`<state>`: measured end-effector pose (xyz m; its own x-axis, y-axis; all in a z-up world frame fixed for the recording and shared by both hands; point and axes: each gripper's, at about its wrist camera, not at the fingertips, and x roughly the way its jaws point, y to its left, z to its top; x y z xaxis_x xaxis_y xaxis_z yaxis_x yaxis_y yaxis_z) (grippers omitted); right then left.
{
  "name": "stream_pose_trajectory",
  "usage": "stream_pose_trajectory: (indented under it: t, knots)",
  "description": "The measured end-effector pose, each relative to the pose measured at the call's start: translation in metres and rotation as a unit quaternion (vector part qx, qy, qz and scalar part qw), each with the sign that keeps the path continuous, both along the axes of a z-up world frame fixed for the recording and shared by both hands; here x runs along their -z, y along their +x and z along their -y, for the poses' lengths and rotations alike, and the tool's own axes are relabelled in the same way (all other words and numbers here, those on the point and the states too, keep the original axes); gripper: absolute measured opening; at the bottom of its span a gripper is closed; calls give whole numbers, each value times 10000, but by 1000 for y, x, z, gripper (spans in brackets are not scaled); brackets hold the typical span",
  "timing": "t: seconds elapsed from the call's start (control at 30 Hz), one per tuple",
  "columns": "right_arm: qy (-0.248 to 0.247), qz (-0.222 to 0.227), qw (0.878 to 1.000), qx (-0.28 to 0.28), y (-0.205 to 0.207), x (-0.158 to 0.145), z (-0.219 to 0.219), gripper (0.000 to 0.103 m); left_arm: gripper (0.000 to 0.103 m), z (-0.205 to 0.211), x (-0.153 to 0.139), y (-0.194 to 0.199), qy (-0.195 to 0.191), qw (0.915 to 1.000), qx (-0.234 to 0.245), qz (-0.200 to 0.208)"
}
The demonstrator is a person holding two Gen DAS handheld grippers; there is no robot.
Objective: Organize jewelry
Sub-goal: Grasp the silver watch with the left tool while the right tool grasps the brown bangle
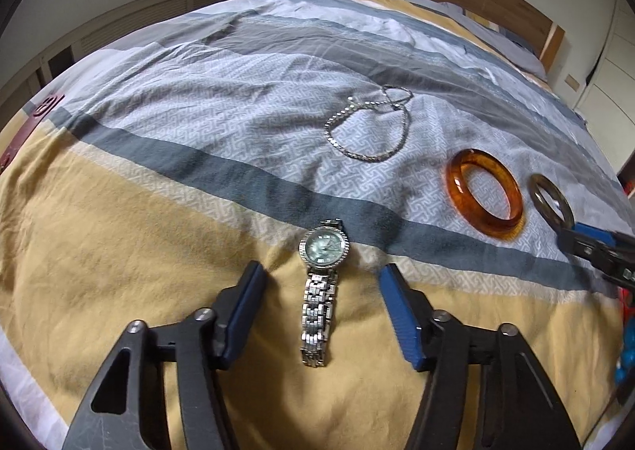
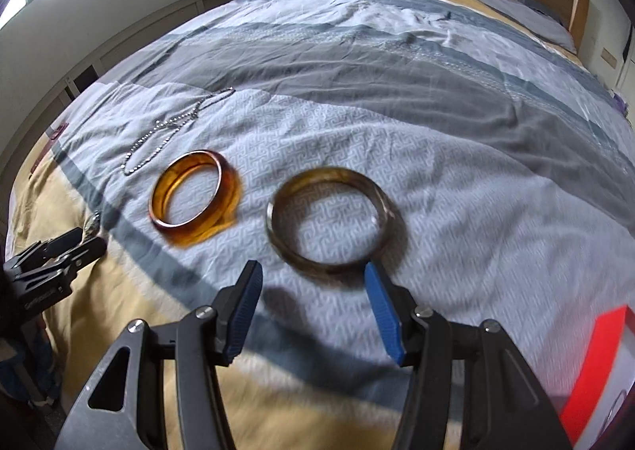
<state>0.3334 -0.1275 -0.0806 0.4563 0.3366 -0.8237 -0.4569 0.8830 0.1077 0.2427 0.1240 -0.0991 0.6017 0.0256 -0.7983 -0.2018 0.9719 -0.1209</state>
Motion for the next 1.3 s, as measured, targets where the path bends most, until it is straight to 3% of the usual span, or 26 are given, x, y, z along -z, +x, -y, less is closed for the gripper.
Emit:
stream_pose_trajectory:
  t: [0.37, 0.67, 0.83, 0.93, 1.03, 1.1, 1.3]
  knots:
    - [173, 184, 9996, -91, -5, -14, 0, 52, 46, 3, 3, 1, -61, 9999, 116, 47]
    - [-46, 232, 9987, -456, 9, -6, -27, 51, 42, 2, 5, -1, -117, 9998, 124, 111]
    - [-406, 99, 9974, -580, 20, 10, -40, 31, 40, 1, 6, -1, -123, 9997, 130, 135]
    - [-506, 14, 9970, -585, 26, 15, -42, 25, 39, 1, 6, -1, -122, 9997, 131, 136]
    - [-534, -17, 9968, -598, 24, 14, -41, 10, 25, 0, 5, -1, -182, 9996, 150, 149]
    - [-473, -47, 9971, -586, 20, 11, -37, 10, 12, -1, 3, -2, -363, 9990, 226, 152]
    - [76, -178, 9993, -335, 0, 0, -15, 9, 12, 2, -5, -9, -775, 9961, 397, 153]
